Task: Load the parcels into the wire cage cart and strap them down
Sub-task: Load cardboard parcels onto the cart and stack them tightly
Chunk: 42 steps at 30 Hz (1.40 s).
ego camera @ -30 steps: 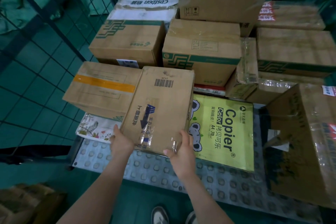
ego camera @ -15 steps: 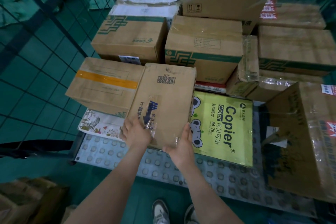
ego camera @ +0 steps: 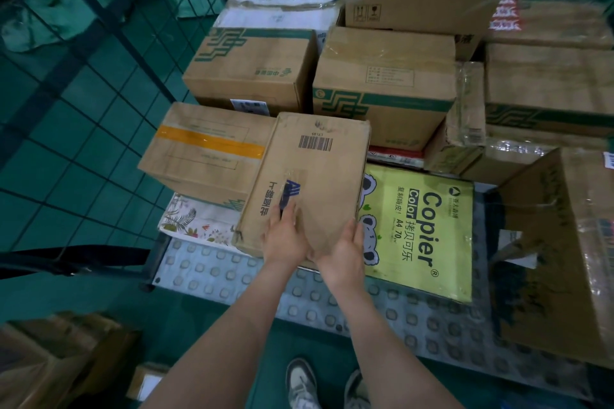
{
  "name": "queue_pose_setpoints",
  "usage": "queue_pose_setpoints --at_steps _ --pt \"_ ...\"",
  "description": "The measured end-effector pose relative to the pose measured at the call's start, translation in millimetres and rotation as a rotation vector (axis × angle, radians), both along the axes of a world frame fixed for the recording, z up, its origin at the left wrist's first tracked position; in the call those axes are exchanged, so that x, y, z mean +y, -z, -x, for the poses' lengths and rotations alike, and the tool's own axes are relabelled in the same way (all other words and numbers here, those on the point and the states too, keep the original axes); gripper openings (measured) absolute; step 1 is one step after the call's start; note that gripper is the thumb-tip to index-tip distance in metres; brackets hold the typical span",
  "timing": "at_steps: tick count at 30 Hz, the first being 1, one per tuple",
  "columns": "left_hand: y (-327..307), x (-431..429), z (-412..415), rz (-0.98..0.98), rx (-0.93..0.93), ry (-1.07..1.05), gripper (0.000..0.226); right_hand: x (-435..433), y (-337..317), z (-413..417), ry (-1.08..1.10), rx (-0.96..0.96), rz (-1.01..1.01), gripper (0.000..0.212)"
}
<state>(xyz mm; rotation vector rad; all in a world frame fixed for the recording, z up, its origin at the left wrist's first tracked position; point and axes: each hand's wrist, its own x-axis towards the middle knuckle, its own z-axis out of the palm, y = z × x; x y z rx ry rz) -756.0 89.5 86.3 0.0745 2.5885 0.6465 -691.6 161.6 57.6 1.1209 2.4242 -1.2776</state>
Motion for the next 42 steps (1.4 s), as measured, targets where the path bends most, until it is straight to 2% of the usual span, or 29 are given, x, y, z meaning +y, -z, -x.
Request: queue_pose_setpoints --at_steps 9,15,21,25,31,42 --pt "-13 7 3 0.022 -0.054 0.004 0.070 9 -13 -3 -0.020 -0.024 -0.016 0.107" --pt "-6 1 3 -0.033 -0.023 -0.069 0.058 2 -14 2 -0.078 -0.050 -0.066 0.101" --pt "-9 -15 23 -0.058 -0.011 -0.109 0.059 -9 -34 26 -0.184 0.018 -0.056 0.082" --pt "-8 -34 44 -0.089 -0.047 -0.211 0.059 -28 -36 49 -0.276 0.108 -0.038 0.073" --pt "1 -81 88 -0.105 -0.198 -0.437 0.053 -59 -27 99 -0.373 0.077 -0.089 0.064" --pt "28 -107 215 -0.115 -0.413 -0.496 0.046 -61 -9 240 -0.273 0.063 -0.219 0.054"
